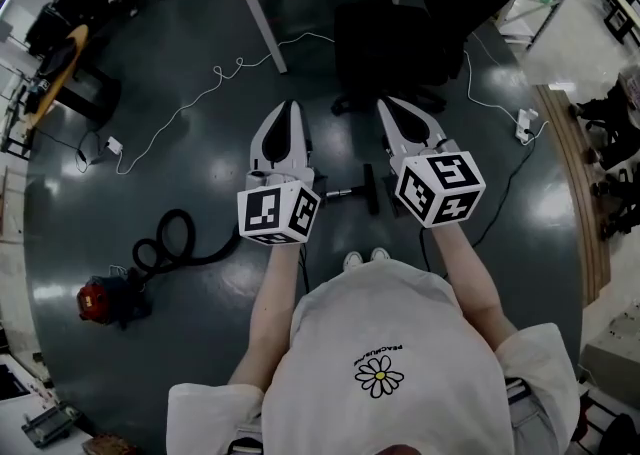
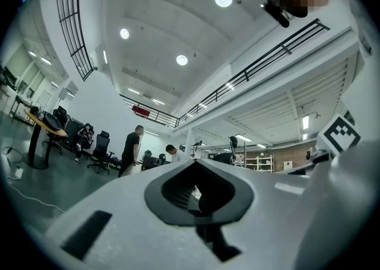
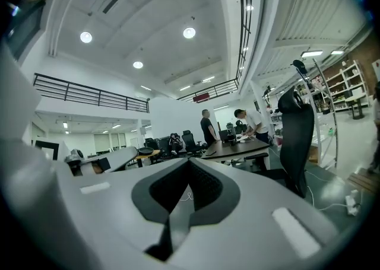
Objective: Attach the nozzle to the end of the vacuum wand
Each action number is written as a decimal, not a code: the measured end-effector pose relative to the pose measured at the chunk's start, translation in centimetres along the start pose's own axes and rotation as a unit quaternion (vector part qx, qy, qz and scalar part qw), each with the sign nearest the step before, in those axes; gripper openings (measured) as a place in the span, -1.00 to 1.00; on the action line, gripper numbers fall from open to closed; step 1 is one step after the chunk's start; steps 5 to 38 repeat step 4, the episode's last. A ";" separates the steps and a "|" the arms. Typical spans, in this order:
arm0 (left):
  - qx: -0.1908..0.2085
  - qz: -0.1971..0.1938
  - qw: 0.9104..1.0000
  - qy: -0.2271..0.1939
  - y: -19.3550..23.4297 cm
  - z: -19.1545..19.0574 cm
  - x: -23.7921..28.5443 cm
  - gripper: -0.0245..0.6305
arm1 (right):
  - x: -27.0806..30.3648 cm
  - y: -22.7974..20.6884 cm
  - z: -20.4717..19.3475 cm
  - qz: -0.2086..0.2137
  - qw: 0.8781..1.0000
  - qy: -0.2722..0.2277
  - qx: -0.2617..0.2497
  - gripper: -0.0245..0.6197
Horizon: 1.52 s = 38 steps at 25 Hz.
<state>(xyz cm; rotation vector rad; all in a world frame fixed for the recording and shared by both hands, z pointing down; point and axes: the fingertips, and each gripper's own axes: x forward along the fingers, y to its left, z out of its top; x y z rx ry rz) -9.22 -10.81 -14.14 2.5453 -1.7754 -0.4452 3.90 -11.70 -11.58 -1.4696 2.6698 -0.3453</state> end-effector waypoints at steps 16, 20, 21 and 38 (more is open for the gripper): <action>0.007 0.002 1.000 -0.003 0.1 0.4 0.3 -0.92 | 0.5 0.5 0.4 0.007 1.000 0.000 -0.006 -0.90; 0.007 0.002 1.000 -0.003 0.1 0.4 0.3 -0.92 | 0.5 0.5 0.4 0.007 1.000 0.000 -0.006 -0.90; 0.007 0.002 1.000 -0.003 0.1 0.4 0.3 -0.92 | 0.5 0.5 0.4 0.007 1.000 0.000 -0.006 -0.90; 0.007 0.002 1.000 -0.003 0.1 0.4 0.3 -0.92 | 0.5 0.5 0.4 0.007 1.000 0.000 -0.006 -0.90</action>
